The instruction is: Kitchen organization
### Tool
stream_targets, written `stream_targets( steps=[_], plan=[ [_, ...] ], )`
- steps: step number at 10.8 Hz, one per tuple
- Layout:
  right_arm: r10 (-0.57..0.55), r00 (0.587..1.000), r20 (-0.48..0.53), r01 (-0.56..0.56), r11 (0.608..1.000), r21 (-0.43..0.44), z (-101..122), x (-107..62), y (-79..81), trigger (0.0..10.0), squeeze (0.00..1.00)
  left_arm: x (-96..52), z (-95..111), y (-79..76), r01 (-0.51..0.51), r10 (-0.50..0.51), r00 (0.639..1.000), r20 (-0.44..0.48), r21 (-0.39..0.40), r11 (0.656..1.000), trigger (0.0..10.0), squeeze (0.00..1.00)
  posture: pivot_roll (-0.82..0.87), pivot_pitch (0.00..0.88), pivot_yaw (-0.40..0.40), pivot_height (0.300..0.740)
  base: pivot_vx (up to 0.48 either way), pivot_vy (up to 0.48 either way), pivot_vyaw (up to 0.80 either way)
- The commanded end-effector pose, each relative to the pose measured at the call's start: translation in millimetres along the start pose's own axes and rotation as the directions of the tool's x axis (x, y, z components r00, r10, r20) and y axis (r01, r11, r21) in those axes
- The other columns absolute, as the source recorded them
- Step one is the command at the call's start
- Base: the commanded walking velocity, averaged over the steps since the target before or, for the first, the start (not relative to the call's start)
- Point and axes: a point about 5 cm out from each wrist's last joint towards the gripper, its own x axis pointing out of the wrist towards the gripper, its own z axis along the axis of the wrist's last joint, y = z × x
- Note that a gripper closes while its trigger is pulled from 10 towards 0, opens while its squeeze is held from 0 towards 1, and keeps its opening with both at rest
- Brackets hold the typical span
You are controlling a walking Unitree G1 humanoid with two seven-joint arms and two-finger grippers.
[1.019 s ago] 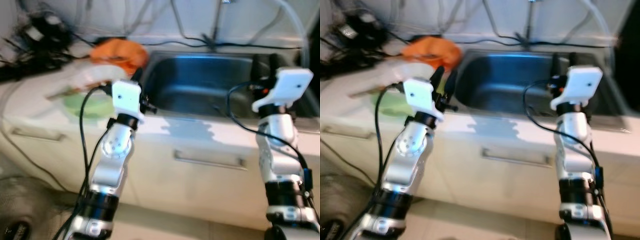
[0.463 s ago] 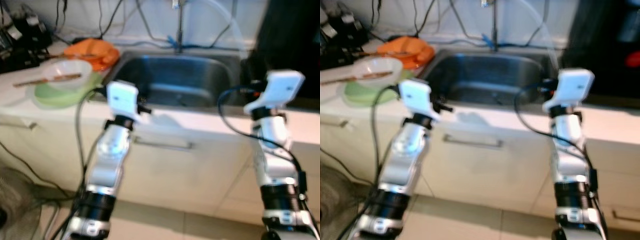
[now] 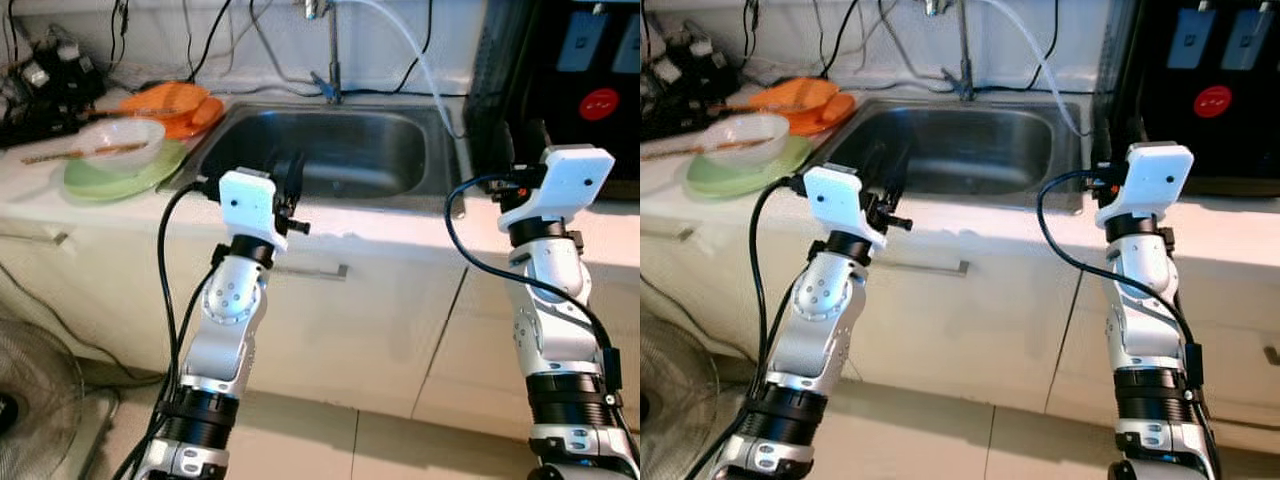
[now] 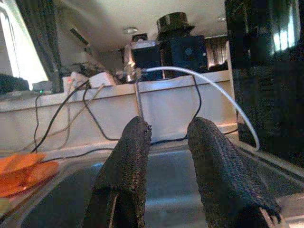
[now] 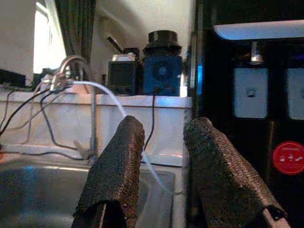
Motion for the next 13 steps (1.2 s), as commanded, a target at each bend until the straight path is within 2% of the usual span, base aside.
stream_targets(
  steps=[1, 6, 7, 9, 10, 11, 12, 13],
  plan=[
    [0.022, 1.0, -0.002, -0.022, 1.0, 0.01, 0, 2.0, 6.0, 10.0, 0.0, -1.1, -2, 7.5, -0.031, 0.031, 1.0, -0.006, 0.017, 0.999, 10.0, 0.0, 0.02, 0.0, 0.07, 0.74, -0.27, 0.0, 0.0],
    [0.034, 0.999, -0.023, -0.034, 0.999, 0.01, -4, 0.1, 8.0, 10.0, 0.0, -2.0, -4, 8.4, -0.038, 0.039, 0.999, -0.016, 0.012, 0.999, 10.0, 0.0, 0.03, 0.0, 0.063, 0.74, -0.218, 0.0, 0.0],
    [0.042, 0.998, -0.041, -0.042, 0.999, 0.004, -7, -0.3, 8.9, 10.0, 0.0, -3.4, -10, 10.2, -0.049, 0.049, 0.997, -0.053, 0.002, 0.999, 10.0, 0.0, 0.03, 0.0, 0.061, 0.74, 0.0, 0.0, 0.0],
    [0.043, 0.996, -0.081, -0.042, 0.999, 0.013, -16, -2.8, 9.5, 10.0, 0.0, -12.3, -31, 15.1, -0.069, 0.066, 0.986, -0.151, -0.016, 0.997, 10.0, 0.0, 0.03, 0.0, 0.056, 0.74, 0.0, 0.0, 0.0],
    [0.051, 0.984, -0.169, -0.047, 0.998, 0.029, -38, -14.0, 11.9, 10.0, 0.0, -30.1, -59, 23.9, -0.105, 0.098, 0.959, -0.264, -0.015, 0.994, 10.0, 0.0, 0.02, 0.0, 0.056, 0.74, 0.0, 0.0, 0.0],
    [0.055, 0.976, -0.209, -0.049, 0.998, 0.036, -48, -19.4, 12.6, 10.0, 0.0, -36.7, -68, 27.3, -0.125, 0.113, 0.946, -0.305, -0.019, 0.992, 10.0, 0.0, 0.02, 0.0, 0.055, 0.74, 0.0, 0.0, 0.0],
    [0.068, 0.919, -0.387, -0.055, 0.997, 0.045, -88, -47.9, 16.4, 10.0, 0.0, -66.1, -104, 39.4, -0.19, 0.161, 0.866, -0.474, -0.013, 0.982, 10.0, 0.0, 0.02, 0.0, 0.05, 0.74, 0.0, 0.0, 0.0],
    [0.096, 0.781, -0.617, -0.08, 0.995, 0.053, -134, -98.6, 22.4, 10.0, 0.0, -107.9, -136, 47.9, -0.225, 0.183, 0.75, -0.636, 0.015, 0.974, 10.0, 0.0, 0.03, 0.0, 0.046, 0.74, 0.0, 0.0, 0.0]
  ],
)
